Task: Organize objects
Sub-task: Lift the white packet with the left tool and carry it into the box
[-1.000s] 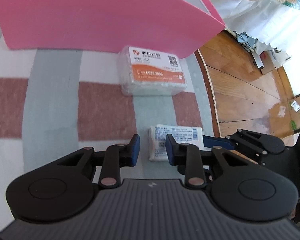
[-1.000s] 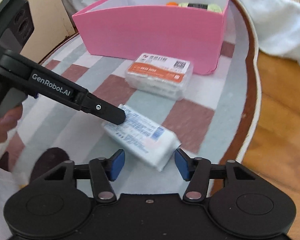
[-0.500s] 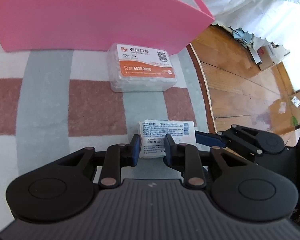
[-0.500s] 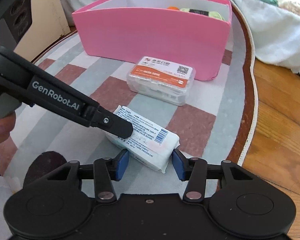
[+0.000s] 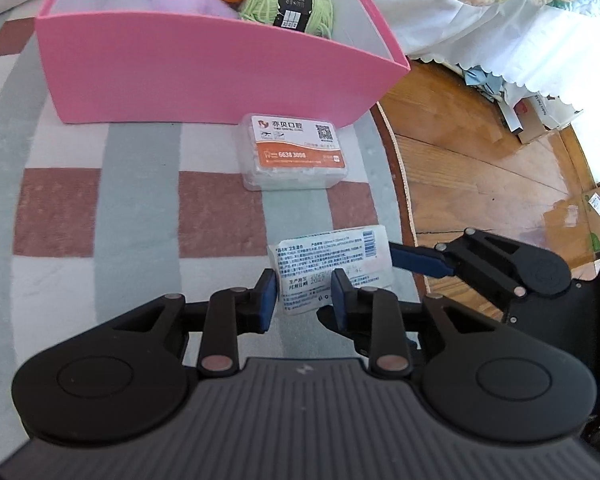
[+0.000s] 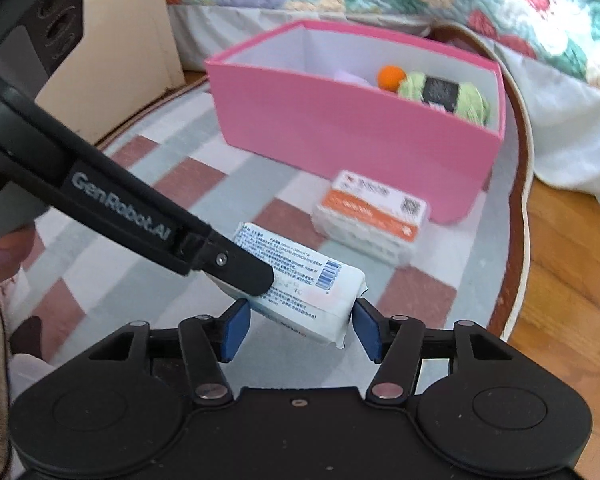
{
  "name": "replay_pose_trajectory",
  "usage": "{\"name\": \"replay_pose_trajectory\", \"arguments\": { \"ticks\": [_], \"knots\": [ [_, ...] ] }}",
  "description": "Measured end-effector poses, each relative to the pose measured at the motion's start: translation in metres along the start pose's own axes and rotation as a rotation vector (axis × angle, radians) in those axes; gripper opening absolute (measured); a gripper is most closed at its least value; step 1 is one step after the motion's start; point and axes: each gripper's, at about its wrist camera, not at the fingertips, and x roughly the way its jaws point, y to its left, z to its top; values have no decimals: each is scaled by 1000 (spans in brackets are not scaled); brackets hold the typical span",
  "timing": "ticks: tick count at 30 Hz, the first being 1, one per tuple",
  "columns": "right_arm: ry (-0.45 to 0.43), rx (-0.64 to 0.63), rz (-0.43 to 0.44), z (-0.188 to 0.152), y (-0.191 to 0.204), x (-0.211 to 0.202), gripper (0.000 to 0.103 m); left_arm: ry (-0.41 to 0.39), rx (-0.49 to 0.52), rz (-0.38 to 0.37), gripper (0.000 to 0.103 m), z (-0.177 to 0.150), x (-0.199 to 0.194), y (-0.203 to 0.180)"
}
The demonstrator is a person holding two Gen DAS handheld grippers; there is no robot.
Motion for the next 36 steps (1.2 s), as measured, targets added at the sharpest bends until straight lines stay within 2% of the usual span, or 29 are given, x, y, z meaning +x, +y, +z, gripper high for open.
{"name": "replay_pose_trajectory", "arguments": {
  "ticks": [4,15,28,36],
  "knots": [
    [-21,-26,-2,8,8,-8,69,-18,3,7,27,0,-12,-2],
    [-107,-27,-11,34,15,-34,68,-123,3,-19,27,10,-56,-4],
    [-164,-45,-27,72,21,-51,57,-252,34,25,27,32,-96,-8],
    [-167,60,-1,110,-2,-48,45,-291,43,50,29,73,-103,-10]
  ]
}}
